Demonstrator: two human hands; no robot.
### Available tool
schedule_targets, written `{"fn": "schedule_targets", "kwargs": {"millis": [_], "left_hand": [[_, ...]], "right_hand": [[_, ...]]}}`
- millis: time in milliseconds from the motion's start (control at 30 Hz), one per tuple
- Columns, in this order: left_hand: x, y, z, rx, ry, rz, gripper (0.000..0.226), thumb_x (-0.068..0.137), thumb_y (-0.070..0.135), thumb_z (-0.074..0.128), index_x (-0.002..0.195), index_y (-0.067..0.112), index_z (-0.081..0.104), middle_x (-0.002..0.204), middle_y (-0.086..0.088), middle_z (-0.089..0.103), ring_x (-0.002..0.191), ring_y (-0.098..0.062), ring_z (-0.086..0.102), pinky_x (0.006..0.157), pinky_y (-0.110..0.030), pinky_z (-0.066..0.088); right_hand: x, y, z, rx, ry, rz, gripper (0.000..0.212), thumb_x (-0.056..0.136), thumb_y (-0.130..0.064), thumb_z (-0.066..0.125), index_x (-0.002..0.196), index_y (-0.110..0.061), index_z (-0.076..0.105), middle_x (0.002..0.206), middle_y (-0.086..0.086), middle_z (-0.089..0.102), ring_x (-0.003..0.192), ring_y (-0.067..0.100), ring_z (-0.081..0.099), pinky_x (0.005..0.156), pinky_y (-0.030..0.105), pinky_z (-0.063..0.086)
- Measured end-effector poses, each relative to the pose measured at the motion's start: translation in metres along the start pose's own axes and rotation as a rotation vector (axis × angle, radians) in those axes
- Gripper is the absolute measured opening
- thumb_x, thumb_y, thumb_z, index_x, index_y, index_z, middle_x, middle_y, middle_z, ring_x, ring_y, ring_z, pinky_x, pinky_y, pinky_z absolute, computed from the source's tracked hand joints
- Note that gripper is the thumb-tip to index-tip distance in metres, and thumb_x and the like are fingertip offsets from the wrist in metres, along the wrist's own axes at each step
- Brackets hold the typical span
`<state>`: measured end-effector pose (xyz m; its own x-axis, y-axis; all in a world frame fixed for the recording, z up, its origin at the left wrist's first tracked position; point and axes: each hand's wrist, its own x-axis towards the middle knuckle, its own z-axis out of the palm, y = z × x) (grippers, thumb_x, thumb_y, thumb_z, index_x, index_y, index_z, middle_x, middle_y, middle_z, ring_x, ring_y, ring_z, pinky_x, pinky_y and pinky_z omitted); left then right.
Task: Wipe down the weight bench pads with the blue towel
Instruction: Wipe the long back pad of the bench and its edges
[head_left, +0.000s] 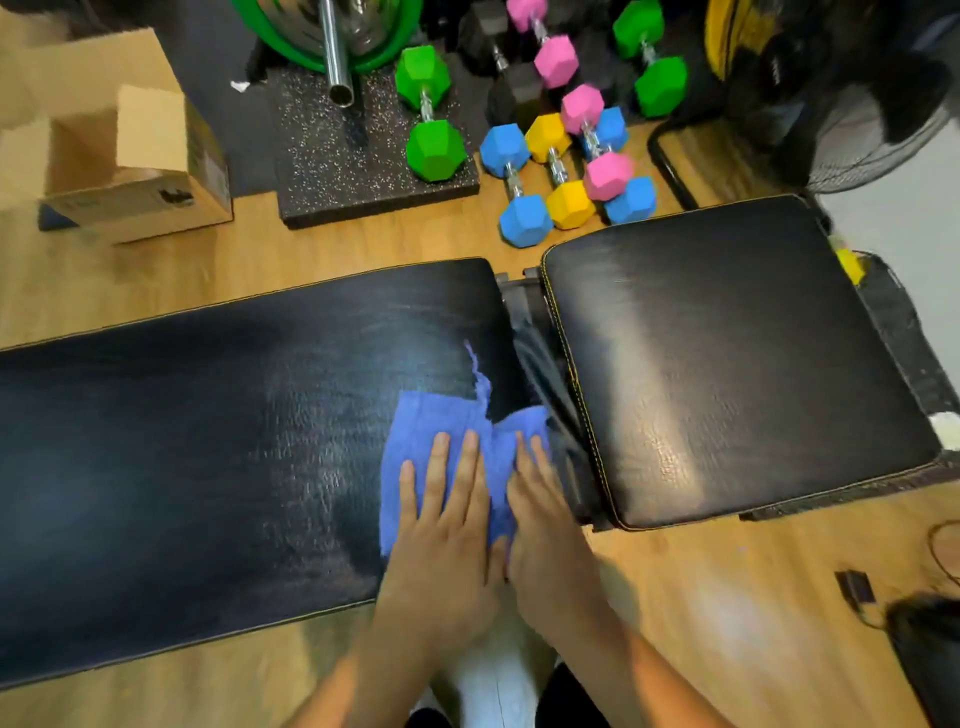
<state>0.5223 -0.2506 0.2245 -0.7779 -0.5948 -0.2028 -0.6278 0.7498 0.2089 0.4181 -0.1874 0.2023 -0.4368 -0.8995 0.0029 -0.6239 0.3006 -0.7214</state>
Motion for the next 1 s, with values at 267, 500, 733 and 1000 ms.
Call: {"fn": "schedule_targets", "kwargs": {"millis": [267,500,733,1000], "left_hand": [[-0.024,0.029,0.016,0.006,-0.053,-0.047,0.068,0.077,0.035,0.040,0.137,0.004,0.038,0.149,-0.014,0.034,0.146,-0.032,0.007,0.107,-0.055,0.019],[0.116,0.063,-0.017,-0.500,0.061,-0.226,0.065,0.086,0.031,0.027,0.147,0.013,0.027,0.157,-0.007,0.022,0.147,-0.023,0.006,0.118,-0.051,-0.001],[0.112,0.144,0.023,-0.692,0.181,-0.280,0.068,0.090,0.033,0.018,0.148,0.007,-0.008,0.157,-0.012,-0.010,0.146,-0.027,-0.013,0.120,-0.040,-0.005],[0.114,0.135,0.010,-0.712,0.036,-0.267,0.079,0.073,0.028,0.003,0.148,0.005,-0.003,0.154,-0.002,-0.025,0.147,-0.021,-0.013,0.120,-0.030,0.003]], "right_hand": [[-0.016,0.024,-0.024,-0.280,-0.239,-0.167,0.057,0.083,-0.016,0.026,0.139,-0.008,0.031,0.154,0.006,0.031,0.143,0.023,0.025,0.081,0.034,0.056],[0.142,0.038,-0.089,-0.544,-0.234,-0.410,0.060,0.085,-0.017,0.020,0.138,0.000,0.043,0.148,0.024,0.034,0.139,0.043,0.026,0.094,0.061,0.044],[0.117,0.099,-0.135,-0.713,-0.236,-0.353,0.052,0.086,-0.011,0.028,0.129,0.006,0.052,0.137,0.030,0.046,0.128,0.050,0.040,0.099,0.064,0.038],[0.133,0.083,-0.138,-0.701,-0.348,-0.219,0.061,0.085,-0.021,0.023,0.141,-0.007,0.042,0.150,0.021,0.033,0.137,0.050,0.025,0.110,0.061,0.024]]}}
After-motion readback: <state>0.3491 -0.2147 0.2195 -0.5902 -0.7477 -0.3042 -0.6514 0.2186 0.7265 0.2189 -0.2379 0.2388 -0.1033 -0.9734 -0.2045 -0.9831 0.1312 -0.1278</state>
